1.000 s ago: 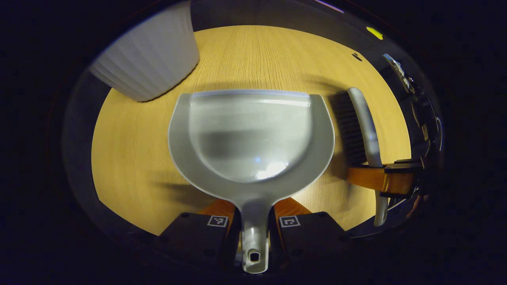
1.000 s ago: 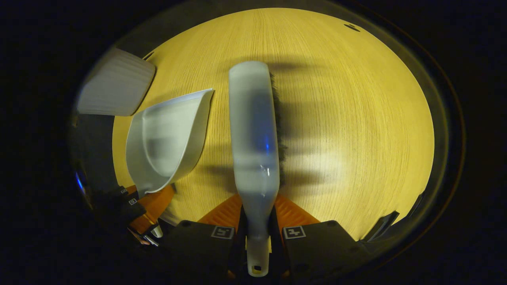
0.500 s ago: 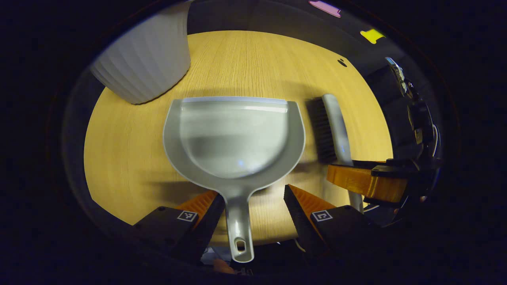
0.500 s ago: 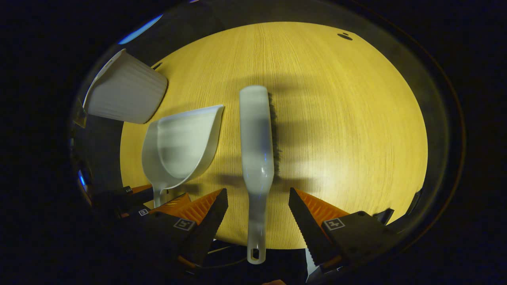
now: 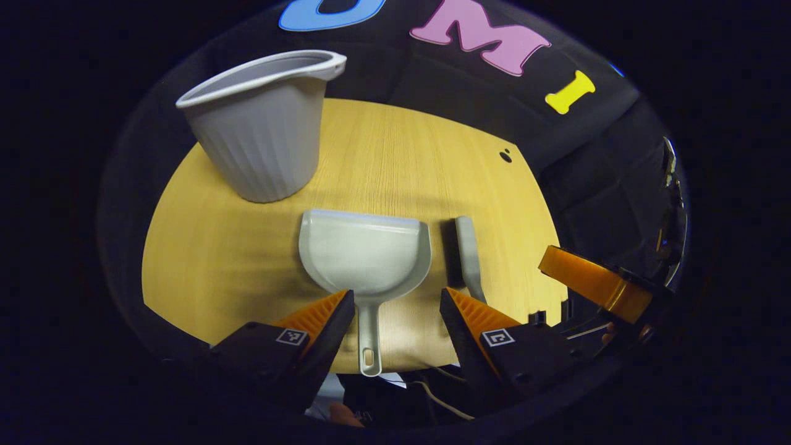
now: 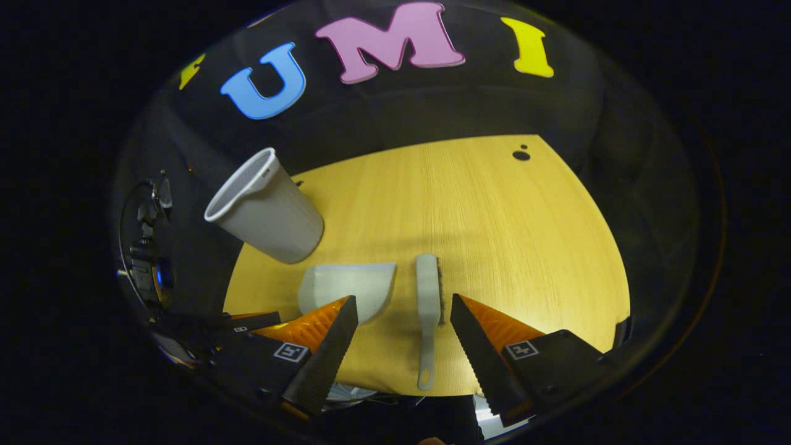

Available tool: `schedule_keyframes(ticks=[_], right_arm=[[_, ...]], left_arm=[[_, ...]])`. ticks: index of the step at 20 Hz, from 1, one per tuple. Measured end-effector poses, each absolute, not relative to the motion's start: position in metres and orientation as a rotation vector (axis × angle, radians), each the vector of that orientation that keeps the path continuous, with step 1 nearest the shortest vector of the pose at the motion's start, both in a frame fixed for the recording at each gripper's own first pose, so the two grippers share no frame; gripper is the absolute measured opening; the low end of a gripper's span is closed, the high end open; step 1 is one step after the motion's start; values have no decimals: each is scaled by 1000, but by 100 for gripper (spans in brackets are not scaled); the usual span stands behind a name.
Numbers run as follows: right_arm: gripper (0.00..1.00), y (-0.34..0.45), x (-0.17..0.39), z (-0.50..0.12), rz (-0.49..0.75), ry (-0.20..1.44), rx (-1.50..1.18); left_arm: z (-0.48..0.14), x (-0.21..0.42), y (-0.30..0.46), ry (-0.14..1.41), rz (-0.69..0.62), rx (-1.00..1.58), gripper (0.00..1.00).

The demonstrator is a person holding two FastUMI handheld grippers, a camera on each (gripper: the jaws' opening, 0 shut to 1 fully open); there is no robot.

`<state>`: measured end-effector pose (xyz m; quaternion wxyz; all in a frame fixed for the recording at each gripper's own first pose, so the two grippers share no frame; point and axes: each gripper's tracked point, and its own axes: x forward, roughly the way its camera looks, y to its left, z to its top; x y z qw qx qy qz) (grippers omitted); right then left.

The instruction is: Pick up the small broom and dustpan from the desktop, sweep the trash into the dustpan with the broom, and then empty the trash into the garbage bin.

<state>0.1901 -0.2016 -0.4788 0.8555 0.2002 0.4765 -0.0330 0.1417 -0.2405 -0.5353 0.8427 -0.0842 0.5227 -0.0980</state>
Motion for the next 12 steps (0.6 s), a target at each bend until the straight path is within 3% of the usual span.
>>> schedule_keyframes(ticks=[5,7,12], right_arm=[[99,-213,234,-362,-109,558,266],[98,-216,238,-342,-120,409,249],[98,-212,241,-312,-122,243,247]], left_arm=[[-420,160,-220,663,-178,-135,84],[-374,156,-209,498,-166,-132,84],[-324,144,-193,147,-166,-81,83]])
